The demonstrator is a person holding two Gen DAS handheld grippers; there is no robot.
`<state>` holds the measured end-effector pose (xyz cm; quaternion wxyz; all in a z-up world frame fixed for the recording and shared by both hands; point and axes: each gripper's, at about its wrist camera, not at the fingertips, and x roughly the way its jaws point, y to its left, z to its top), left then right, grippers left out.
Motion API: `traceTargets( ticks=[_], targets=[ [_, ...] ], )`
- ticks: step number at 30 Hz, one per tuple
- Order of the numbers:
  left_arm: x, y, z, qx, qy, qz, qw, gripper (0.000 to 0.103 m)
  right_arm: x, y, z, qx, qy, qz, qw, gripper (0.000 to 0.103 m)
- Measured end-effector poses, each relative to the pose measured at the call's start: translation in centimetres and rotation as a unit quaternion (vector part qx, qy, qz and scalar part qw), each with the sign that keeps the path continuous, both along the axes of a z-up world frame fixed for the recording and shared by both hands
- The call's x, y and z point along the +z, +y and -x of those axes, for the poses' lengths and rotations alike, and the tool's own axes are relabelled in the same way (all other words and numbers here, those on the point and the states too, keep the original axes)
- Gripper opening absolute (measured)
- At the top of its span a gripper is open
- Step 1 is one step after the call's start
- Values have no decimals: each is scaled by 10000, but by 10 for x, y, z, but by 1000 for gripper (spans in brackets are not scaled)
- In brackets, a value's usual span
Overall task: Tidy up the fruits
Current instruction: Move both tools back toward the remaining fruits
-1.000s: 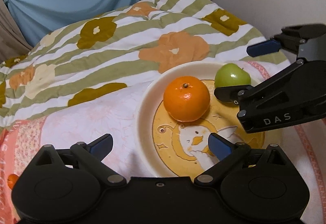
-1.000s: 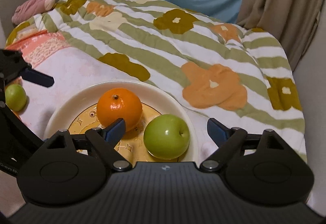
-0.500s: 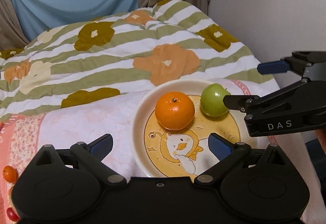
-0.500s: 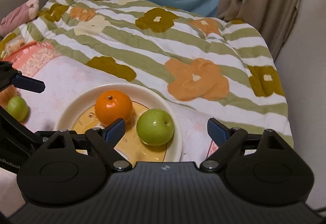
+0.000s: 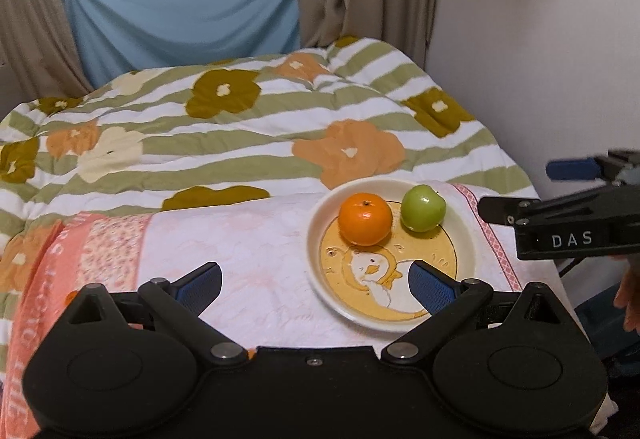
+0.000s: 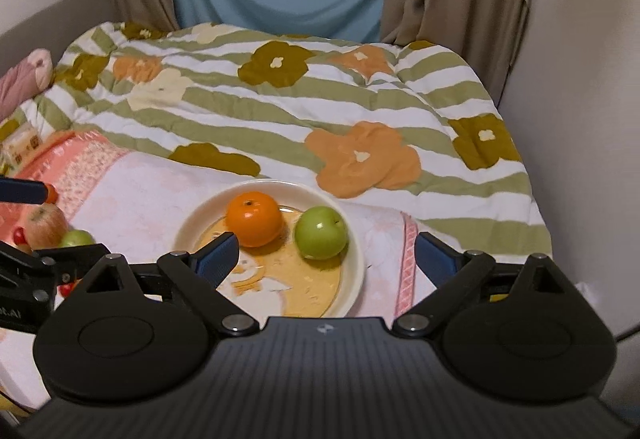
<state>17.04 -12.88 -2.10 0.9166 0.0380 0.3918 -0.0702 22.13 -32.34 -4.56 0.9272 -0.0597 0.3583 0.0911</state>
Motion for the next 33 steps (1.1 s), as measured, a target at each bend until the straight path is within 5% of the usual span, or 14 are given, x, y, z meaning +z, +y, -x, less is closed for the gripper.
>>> traceTargets(
  ticks=[16, 33],
  targets=[
    [23, 110, 74, 192, -386, -126, 9990, 101, 39, 98, 83, -7, -240, -225, 9995, 103],
    [-20, 197, 52, -847, -147, -307, 9958, 101, -1, 220, 90, 67, 245, -197, 9995, 103]
  ],
)
